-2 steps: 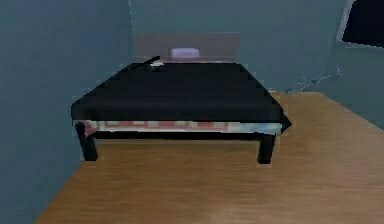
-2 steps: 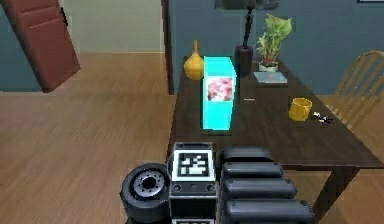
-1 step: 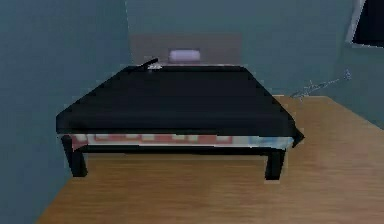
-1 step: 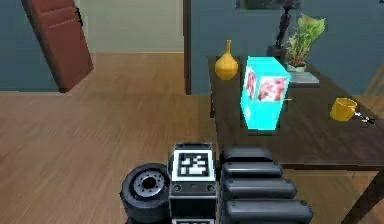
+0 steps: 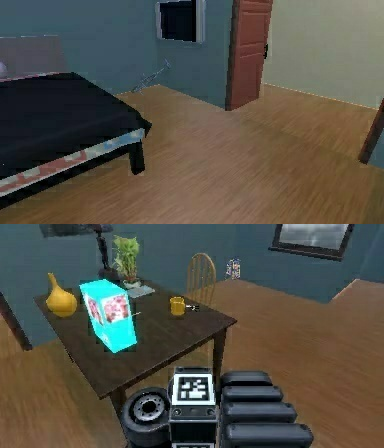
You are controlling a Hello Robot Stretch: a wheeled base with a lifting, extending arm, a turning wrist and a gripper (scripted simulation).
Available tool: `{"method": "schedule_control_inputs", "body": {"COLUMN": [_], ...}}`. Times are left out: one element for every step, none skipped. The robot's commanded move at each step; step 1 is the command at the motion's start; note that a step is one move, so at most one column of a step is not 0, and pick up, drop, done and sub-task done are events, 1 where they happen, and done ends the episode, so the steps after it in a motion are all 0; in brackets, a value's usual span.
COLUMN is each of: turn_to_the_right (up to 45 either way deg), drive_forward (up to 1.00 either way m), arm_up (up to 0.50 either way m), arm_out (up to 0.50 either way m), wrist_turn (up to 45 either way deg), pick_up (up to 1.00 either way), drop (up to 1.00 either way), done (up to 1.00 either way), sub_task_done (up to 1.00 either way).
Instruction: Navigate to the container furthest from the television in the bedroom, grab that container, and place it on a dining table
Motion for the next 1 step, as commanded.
{"method": "schedule_control_inputs", "body": {"turn_to_the_right": [9.0], "drive_forward": [0.0], "arm_up": [0.0], "arm_out": [0.0], "wrist_turn": [0.0], "pick_up": [0.0], "drop": [0.0], "done": [0.0], "sub_task_done": [0.0]}}
